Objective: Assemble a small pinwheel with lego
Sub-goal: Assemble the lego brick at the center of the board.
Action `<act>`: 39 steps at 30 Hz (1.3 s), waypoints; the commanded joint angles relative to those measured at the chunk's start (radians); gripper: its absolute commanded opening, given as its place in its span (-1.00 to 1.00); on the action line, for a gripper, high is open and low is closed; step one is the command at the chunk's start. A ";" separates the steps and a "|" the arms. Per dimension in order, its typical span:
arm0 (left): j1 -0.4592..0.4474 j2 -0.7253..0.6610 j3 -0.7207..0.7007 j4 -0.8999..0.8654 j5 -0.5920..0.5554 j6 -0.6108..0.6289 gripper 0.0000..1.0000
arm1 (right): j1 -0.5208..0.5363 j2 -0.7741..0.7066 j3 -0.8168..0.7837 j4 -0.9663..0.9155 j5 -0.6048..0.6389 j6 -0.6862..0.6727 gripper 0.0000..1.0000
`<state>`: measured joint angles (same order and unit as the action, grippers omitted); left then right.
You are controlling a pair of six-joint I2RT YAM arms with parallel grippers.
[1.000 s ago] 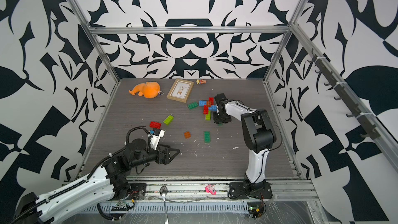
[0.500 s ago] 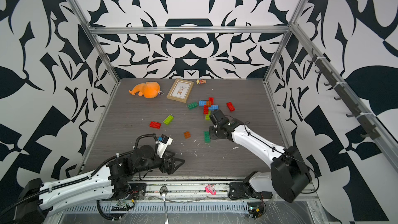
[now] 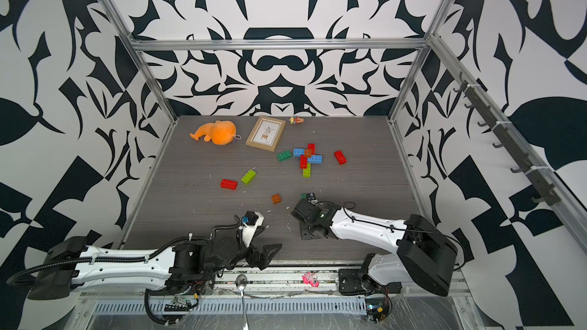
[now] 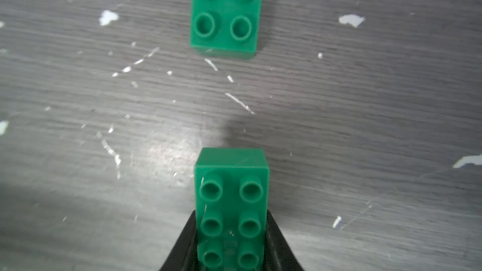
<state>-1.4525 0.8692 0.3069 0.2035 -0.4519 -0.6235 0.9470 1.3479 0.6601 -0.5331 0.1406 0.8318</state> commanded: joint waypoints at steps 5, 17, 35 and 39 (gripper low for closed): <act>-0.002 -0.082 -0.022 -0.047 -0.084 -0.084 0.99 | 0.004 0.108 0.063 0.036 0.032 0.033 -0.80; -0.002 -0.110 -0.028 -0.047 -0.087 -0.075 0.99 | -0.017 0.186 0.117 0.025 0.042 0.059 -0.67; -0.002 -0.165 -0.052 -0.062 -0.092 -0.084 0.99 | -0.107 0.226 0.130 0.036 0.007 0.041 -0.66; -0.003 -0.160 -0.045 -0.064 -0.093 -0.081 0.99 | -0.112 0.248 0.137 0.042 -0.005 0.033 -0.64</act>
<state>-1.4532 0.7162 0.2676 0.1440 -0.5232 -0.6914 0.8474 1.5547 0.8001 -0.4881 0.1307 0.8707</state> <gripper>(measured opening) 0.997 0.334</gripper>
